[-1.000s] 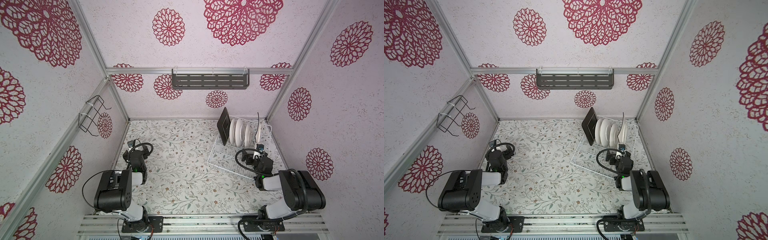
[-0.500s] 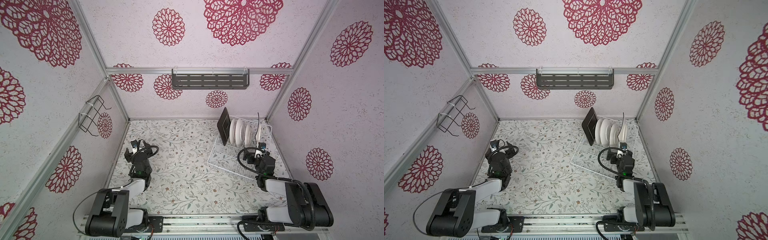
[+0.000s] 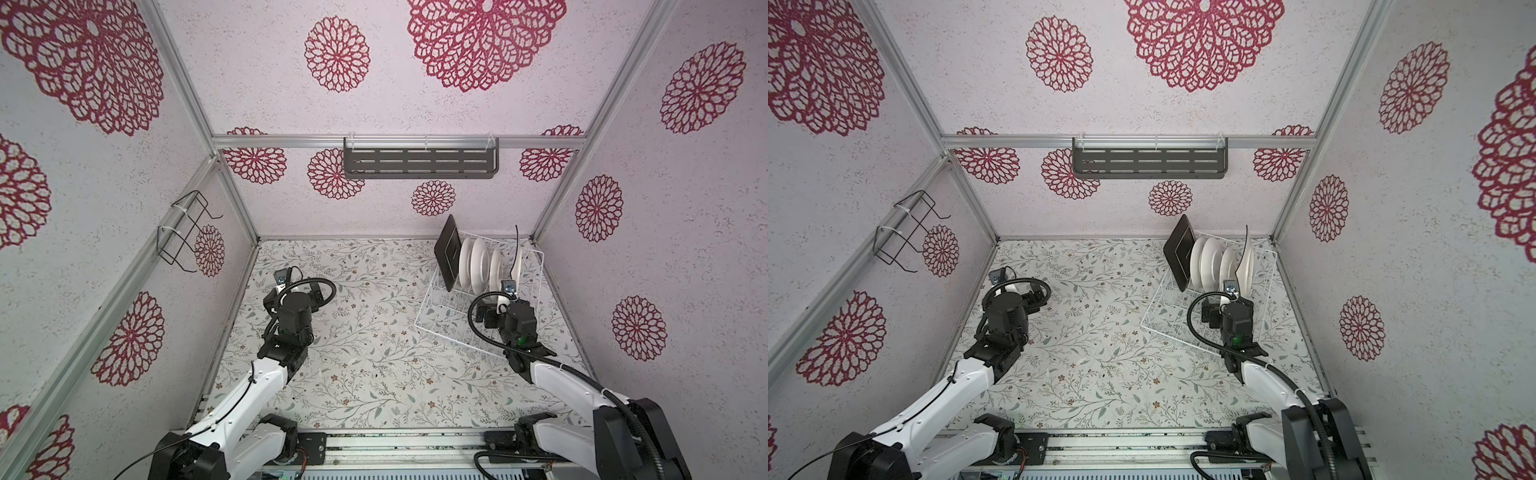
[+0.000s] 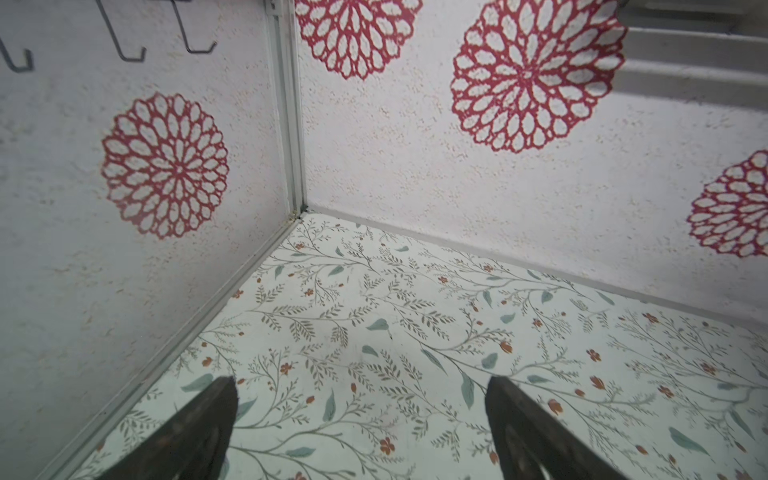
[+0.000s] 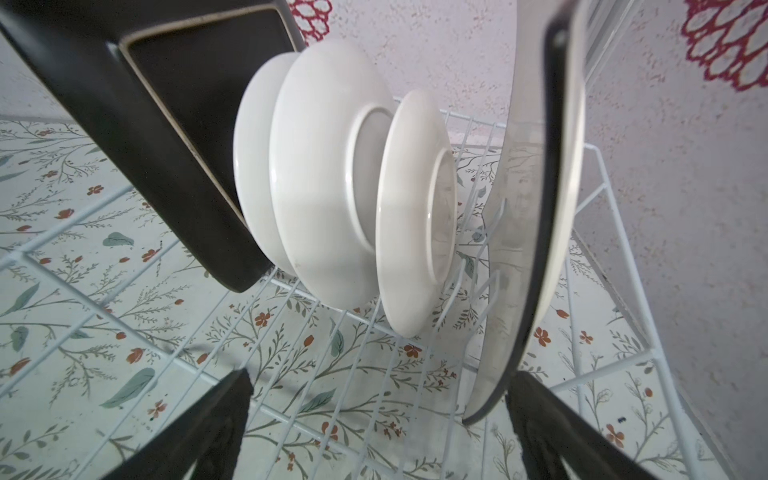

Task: Unload the plates from the dish rack
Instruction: 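Reach the right gripper to the white square plate while the left arm rises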

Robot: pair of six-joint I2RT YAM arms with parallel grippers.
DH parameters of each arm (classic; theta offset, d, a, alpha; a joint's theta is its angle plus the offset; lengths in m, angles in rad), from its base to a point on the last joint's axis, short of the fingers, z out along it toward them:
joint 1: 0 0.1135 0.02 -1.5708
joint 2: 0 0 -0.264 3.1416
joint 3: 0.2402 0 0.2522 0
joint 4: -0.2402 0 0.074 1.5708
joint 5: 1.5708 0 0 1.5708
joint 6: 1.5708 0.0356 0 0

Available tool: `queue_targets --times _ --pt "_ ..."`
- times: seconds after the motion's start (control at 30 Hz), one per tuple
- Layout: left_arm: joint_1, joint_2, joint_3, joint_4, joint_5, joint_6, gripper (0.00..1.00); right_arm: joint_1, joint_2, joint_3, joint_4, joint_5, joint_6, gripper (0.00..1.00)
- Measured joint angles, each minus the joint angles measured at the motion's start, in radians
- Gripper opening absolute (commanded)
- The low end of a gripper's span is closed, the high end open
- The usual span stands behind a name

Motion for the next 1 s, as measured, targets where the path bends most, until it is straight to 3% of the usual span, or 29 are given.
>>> queue_targets --times 0.17,0.33,0.63,0.77,1.0 --pt "-0.083 0.002 -0.030 -0.071 0.030 -0.073 0.97 0.084 -0.066 0.090 -0.214 0.086 0.075 0.99" --pt "-0.150 0.002 -0.061 -0.097 0.051 -0.134 0.97 0.112 -0.080 0.224 -0.488 0.143 0.235 0.99" --pt "-0.184 0.002 -0.044 -0.128 0.069 -0.155 0.97 0.126 -0.153 0.373 -0.811 0.166 0.437 0.99" --pt "-0.185 0.006 -0.031 -0.143 0.092 -0.165 0.97 0.137 -0.113 0.481 -0.919 0.192 0.489 0.99" --pt "-0.187 0.031 0.035 -0.180 0.145 -0.187 0.97 0.142 0.087 0.777 -1.128 0.311 0.551 0.99"
